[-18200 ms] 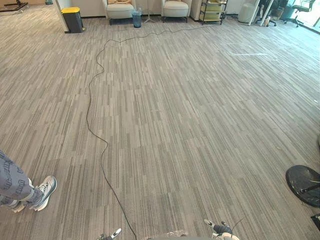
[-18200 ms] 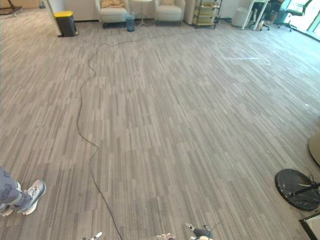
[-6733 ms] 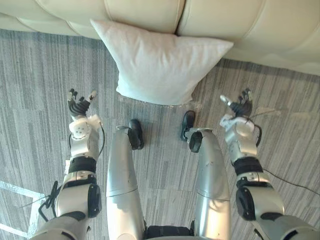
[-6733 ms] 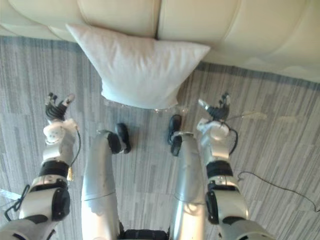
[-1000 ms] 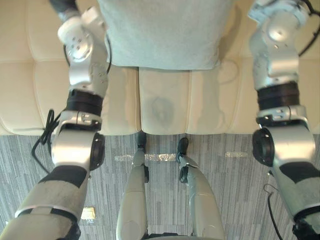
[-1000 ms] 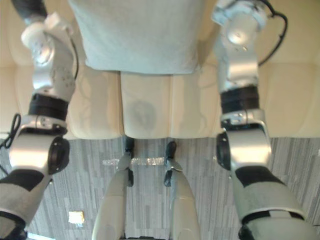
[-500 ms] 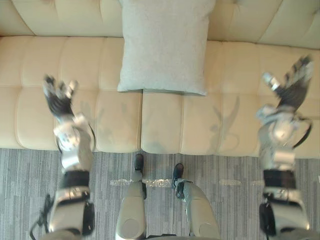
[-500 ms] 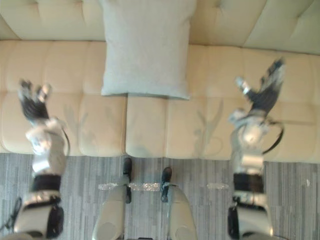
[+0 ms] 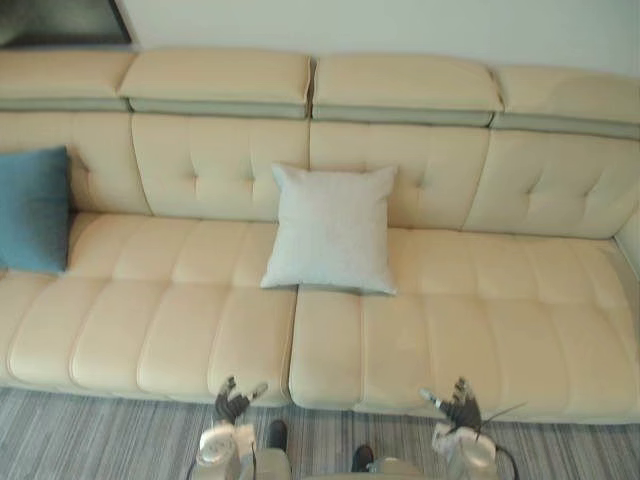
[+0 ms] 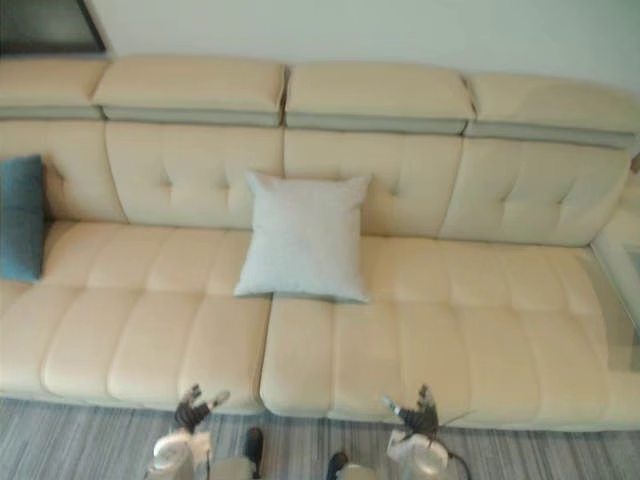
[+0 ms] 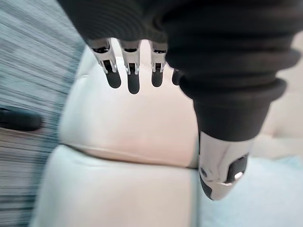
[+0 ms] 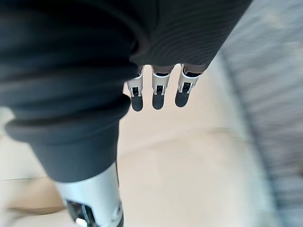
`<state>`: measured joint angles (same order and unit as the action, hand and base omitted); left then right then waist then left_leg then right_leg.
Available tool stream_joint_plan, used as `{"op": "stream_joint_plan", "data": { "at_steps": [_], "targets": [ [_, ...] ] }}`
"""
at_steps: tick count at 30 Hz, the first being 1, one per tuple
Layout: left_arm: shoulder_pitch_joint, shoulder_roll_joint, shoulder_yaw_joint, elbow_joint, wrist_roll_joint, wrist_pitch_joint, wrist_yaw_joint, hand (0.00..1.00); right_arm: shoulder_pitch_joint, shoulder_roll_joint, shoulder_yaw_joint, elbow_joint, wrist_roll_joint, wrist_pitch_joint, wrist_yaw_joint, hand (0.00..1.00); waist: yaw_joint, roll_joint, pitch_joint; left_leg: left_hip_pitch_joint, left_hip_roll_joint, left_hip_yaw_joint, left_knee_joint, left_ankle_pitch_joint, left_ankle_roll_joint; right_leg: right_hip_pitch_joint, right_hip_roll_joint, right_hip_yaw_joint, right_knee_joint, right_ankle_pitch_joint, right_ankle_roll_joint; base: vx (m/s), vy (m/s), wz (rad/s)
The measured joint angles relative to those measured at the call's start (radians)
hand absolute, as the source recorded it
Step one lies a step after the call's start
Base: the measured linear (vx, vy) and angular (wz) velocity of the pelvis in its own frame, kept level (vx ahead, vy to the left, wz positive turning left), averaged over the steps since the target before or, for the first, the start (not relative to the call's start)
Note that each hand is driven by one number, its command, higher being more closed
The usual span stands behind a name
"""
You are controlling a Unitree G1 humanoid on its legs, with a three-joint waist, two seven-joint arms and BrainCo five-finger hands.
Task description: Pick up cushions and gather them together orderly.
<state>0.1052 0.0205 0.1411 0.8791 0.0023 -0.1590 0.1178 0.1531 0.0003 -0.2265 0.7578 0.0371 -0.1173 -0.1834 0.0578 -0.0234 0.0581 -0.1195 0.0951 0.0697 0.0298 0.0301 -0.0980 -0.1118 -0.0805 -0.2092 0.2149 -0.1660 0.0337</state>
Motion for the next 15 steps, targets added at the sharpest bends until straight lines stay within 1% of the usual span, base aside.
{"op": "stream_joint_plan", "data": {
  "at_steps": [1, 3, 4, 8, 14, 15],
  "targets": [
    [0.008, -0.004, 0.013, 0.034, 0.033, 0.002, -0.008, 0.00, 0.002, 0.003, -0.003, 0.054, -0.002, 0.009, 0.008, 0.00, 0.000, 0.004, -0.005, 0.031, -0.002, 0.005, -0.019, 0.001, -0.001, 0.030, 0.001, 0.004, -0.022, 0.006, 0.006, 0.05, 0.022, -0.09],
    [0.007, -0.005, 0.041, 0.054, 0.058, 0.011, -0.008, 0.00, 0.005, 0.003, -0.013, 0.098, -0.006, 0.017, 0.009, 0.00, -0.002, 0.006, -0.014, 0.059, -0.005, 0.009, -0.037, 0.003, -0.002, 0.057, 0.000, 0.007, -0.045, 0.012, 0.009, 0.07, 0.028, -0.07],
    [0.008, -0.005, 0.061, 0.077, 0.076, 0.016, -0.008, 0.00, 0.004, 0.004, -0.033, 0.127, -0.016, 0.021, 0.010, 0.00, -0.002, 0.006, -0.019, 0.084, -0.009, 0.013, -0.054, 0.004, -0.002, 0.079, -0.001, 0.010, -0.060, 0.020, 0.006, 0.07, 0.032, -0.09],
    [0.008, -0.003, 0.078, 0.109, 0.084, 0.020, -0.008, 0.00, -0.004, 0.003, -0.087, 0.170, -0.035, 0.030, 0.012, 0.00, -0.004, 0.000, -0.026, 0.112, -0.020, 0.018, -0.081, 0.008, 0.004, 0.105, -0.006, 0.026, -0.089, 0.036, 0.017, 0.08, 0.038, -0.06],
    [-0.011, 0.003, 0.075, 0.133, 0.085, 0.022, -0.006, 0.00, -0.042, 0.009, -0.086, 0.209, -0.024, 0.040, 0.013, 0.00, -0.005, -0.009, -0.024, 0.138, -0.033, 0.063, -0.100, 0.006, 0.015, 0.112, -0.012, 0.078, -0.109, 0.058, 0.038, 0.05, 0.042, -0.24],
    [-0.021, 0.003, 0.057, 0.135, 0.085, 0.027, -0.003, 0.00, -0.067, 0.010, -0.080, 0.211, -0.015, 0.042, 0.011, 0.00, -0.003, -0.005, -0.014, 0.135, -0.029, 0.091, -0.090, 0.001, 0.022, 0.098, -0.010, 0.097, -0.101, 0.077, 0.051, -0.01, 0.054, -0.51]
  ]
}}
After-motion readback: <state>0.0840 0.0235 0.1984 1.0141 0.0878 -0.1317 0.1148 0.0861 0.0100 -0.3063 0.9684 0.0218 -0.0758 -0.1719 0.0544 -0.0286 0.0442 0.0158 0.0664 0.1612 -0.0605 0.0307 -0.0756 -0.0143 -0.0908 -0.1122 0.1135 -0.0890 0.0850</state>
